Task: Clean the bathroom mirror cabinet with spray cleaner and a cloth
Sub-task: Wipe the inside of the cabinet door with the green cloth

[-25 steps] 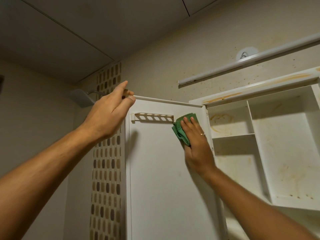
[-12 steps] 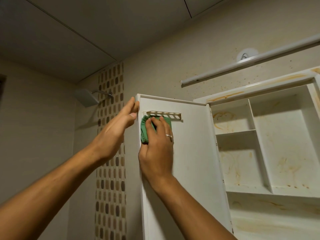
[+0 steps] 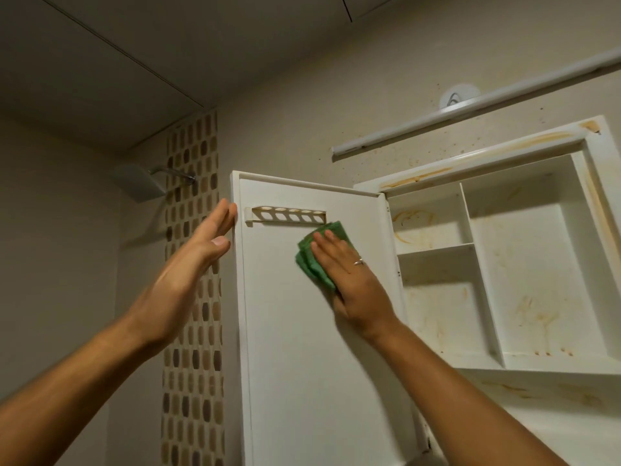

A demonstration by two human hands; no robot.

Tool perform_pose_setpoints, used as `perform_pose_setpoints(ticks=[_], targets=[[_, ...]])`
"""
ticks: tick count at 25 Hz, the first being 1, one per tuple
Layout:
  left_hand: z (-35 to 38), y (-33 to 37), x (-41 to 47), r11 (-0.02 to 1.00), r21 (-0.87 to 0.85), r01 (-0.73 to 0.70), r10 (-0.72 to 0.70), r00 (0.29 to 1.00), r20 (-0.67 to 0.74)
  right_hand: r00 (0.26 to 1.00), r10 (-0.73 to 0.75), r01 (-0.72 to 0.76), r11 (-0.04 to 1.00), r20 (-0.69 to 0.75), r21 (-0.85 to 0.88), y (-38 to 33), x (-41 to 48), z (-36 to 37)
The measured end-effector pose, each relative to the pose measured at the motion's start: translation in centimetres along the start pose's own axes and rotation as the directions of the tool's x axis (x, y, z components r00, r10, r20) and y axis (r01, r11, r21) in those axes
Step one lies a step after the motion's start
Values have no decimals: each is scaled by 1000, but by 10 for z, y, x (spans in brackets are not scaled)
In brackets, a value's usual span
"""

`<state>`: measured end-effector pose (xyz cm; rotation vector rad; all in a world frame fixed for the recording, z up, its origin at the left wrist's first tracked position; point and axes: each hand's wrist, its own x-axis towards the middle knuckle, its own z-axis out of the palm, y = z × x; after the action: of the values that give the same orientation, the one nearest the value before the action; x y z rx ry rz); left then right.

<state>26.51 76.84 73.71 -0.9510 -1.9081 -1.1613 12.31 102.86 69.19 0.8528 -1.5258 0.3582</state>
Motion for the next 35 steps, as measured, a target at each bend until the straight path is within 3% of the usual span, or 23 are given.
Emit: perform_pose_setpoints(ticks=[3, 10, 14, 19, 25, 29, 31, 33, 35], targets=[[6, 1, -11, 999, 35, -24, 23, 1000, 8, 942, 335, -334, 942, -30, 37, 64, 0, -23], [15, 4, -15, 997, -14, -81, 81, 997, 3, 843, 533, -501, 829, -79, 246, 24, -64, 13], [20, 8, -20, 995, -79, -60, 58, 998, -34, 731, 668, -597, 725, -140, 343, -32, -44, 26], [16, 18, -20, 995, -100, -20, 18, 1000, -15, 931, 352, -321, 917, -101, 236, -145, 25, 39], [16, 12, -31, 992, -130, -5, 5, 1000, -1, 972, 228, -209, 954, -66, 217, -137, -19, 36], [20, 12, -31, 994, -113, -7, 5, 1000, -23, 1000, -23, 24, 997, -17, 71, -90, -37, 28], [20, 12, -31, 995, -96, -3, 2, 1000, -14, 998, 53, -50, 996, -43, 67, -42, -29, 18], [20, 11, -31, 998, -68, -6, 6, 1000, 3, 950, 300, -285, 946, -87, 153, 7, -19, 5], [21, 9, -32, 998, -60, -6, 7, 1000, 11, 894, 440, -413, 883, -88, 225, 33, -16, 1]])
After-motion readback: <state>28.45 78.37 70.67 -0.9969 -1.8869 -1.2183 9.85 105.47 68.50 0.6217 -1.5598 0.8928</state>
